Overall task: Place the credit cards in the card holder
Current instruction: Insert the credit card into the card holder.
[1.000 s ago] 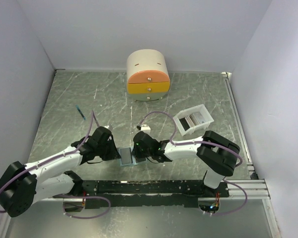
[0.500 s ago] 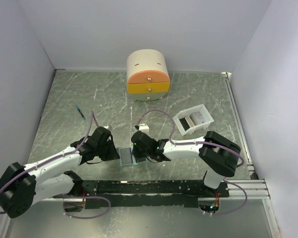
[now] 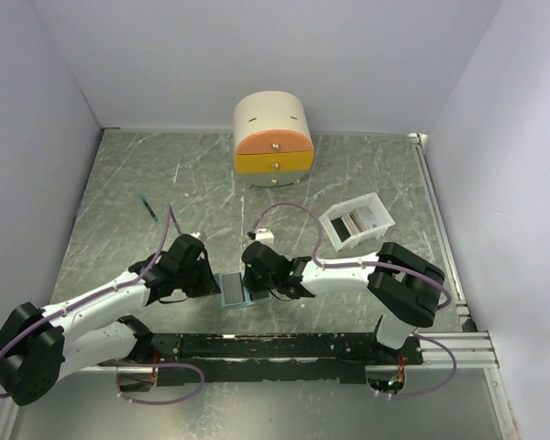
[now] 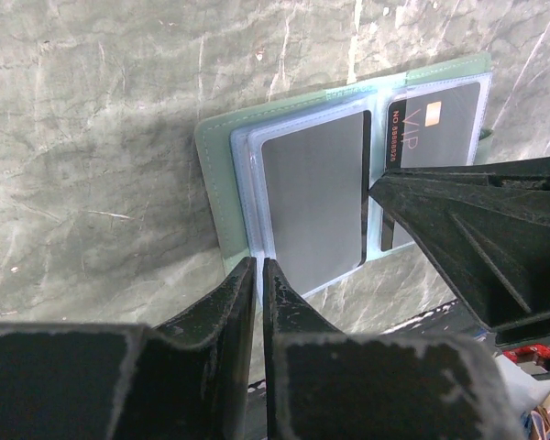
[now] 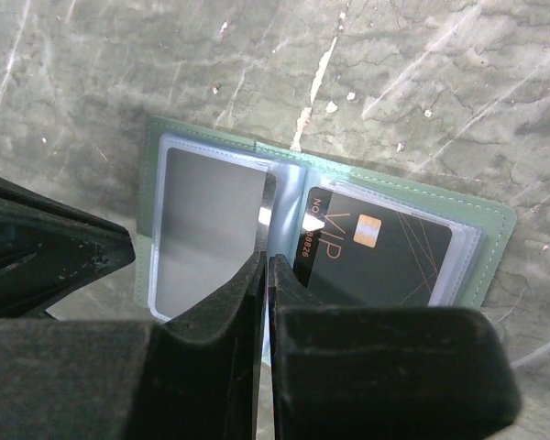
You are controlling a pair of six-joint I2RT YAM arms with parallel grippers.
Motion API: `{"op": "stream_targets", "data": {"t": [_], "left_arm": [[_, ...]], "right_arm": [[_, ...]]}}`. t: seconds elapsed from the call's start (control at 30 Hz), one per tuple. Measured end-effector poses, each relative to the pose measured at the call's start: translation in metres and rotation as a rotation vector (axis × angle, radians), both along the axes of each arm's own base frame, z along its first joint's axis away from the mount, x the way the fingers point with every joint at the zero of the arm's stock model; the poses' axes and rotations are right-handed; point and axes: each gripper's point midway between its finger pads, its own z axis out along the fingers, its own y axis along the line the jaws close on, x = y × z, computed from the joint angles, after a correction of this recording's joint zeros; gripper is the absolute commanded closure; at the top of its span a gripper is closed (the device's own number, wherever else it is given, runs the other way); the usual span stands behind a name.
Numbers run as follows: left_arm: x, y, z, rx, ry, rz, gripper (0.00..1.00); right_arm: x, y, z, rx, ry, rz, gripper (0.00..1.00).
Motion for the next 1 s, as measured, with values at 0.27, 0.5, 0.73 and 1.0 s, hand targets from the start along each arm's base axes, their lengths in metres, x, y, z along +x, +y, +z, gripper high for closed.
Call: {"op": "stream_targets", "data": {"t": [0.27, 0.5, 0.73, 1.0], "left_arm": [[0.0, 0.0, 0.0, 0.001, -0.001, -0.002, 0.82], [0.0, 0.0, 0.0, 0.002, -0.002, -0.004, 0.82], [0.0, 0.0, 0.0, 0.003, -0.001, -0.004, 0.82], [0.0, 0.0, 0.0, 0.003, -0.001, -0.004, 0.82]], "right_arm": [[-0.002, -0.002, -0.01, -0.022, 0.014, 0.002, 0.95], [-0.002, -0.002, -0.01, -0.024, 0.014, 0.002, 0.95], [-0.002, -0.002, -0.009, -0.032, 0.008, 0.0, 0.95], [-0.003, 0.002, 0.001, -0.008, 0.008, 0.013, 0.95]]}}
